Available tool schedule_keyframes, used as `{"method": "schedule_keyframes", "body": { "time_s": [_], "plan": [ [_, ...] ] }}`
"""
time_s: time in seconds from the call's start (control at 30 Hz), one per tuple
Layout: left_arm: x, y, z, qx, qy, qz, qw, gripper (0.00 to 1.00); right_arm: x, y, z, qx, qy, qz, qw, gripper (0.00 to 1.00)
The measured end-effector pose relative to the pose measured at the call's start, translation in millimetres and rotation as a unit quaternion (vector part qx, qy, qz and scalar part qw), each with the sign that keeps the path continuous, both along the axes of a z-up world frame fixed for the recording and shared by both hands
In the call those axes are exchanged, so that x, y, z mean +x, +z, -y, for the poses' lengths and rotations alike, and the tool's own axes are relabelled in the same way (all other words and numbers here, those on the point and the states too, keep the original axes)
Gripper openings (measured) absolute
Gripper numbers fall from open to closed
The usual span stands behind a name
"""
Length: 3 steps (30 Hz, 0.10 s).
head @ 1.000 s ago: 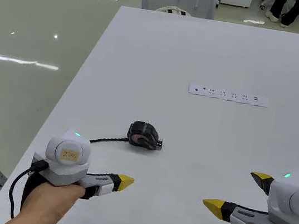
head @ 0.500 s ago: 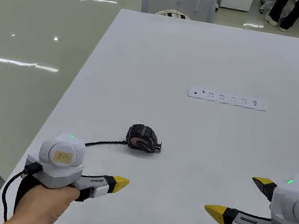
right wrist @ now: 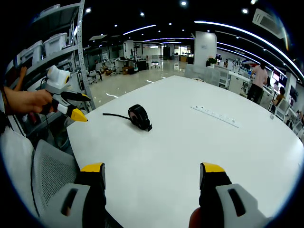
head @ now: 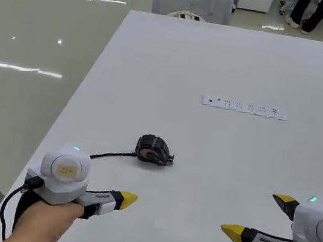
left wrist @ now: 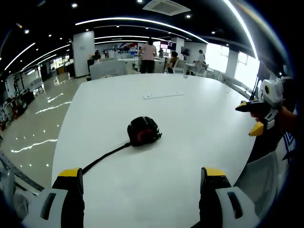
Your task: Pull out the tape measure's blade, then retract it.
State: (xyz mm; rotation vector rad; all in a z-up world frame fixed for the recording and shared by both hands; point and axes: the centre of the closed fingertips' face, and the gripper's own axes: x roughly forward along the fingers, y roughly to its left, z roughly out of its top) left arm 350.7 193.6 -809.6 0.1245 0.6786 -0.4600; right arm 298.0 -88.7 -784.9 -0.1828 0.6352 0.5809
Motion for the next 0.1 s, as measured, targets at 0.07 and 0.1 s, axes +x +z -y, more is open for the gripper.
{"method": "schedule_keyframes", "body": {
  "time_s": [0.07,0.1],
  "plan": [
    [-0.4,-0.3,-0.8,0.002,0.0,0.0,1.0,1.0,0.0,-0.7,0.1,-0.001,0.0,0.0,1.0,0.84],
    [-0.4,-0.4,-1.0,0.001,0.0,-0.001,1.0,1.0,0.0,-0.8,0.0,0.001,-0.001,0.0,1.0,0.84]
  ]
}}
